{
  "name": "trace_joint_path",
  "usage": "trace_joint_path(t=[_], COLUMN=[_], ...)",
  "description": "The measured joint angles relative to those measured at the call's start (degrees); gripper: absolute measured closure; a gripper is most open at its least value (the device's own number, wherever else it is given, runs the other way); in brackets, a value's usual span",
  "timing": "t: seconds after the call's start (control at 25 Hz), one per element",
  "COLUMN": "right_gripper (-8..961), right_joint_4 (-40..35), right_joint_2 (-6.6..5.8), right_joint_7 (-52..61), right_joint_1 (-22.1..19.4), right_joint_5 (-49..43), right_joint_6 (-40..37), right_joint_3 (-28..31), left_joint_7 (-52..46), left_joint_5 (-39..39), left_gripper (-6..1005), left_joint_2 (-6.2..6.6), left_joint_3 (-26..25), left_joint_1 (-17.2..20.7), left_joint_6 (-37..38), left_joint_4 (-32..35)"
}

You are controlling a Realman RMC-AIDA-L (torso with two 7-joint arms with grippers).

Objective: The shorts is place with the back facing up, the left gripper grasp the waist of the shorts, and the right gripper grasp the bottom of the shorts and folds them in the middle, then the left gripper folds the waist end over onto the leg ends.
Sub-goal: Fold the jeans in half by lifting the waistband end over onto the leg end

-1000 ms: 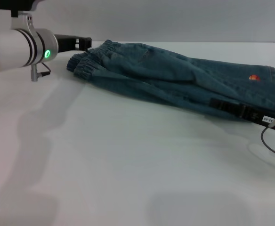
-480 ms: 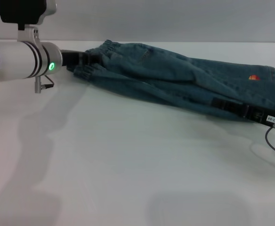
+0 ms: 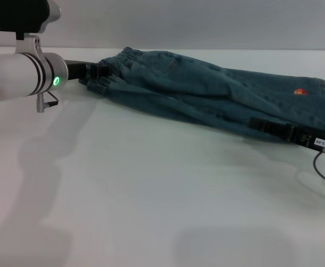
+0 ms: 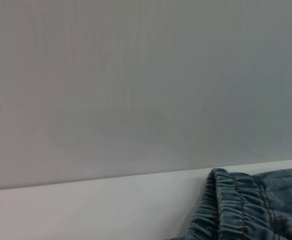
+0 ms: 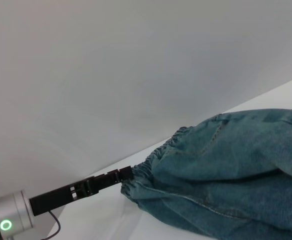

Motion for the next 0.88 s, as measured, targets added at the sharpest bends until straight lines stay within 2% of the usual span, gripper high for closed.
trace_joint_path(t=[0.44,0.88], right_gripper=[583,583], right_joint_4=[0.0,0.0], right_joint_2=[0.0,-0.17], right_joint_7=[0.1,0.4], right_joint_1=[0.3,0.7], right_joint_5=[-0.2,-0.2], right_joint_6=[0.0,0.0], right_joint_3=[-0.2,-0.3], left_joint_7=[0.8,0.8], left_joint_5=[0.0,0.0], left_gripper=[240,291], left_joint_2=[-0.06,-0.05], left_joint_3=[0.1,-0.4], left_joint_1=[-1.4,-2.3], left_joint_6=[1.5,-1.0], left_joint_4=[3.2,4.7])
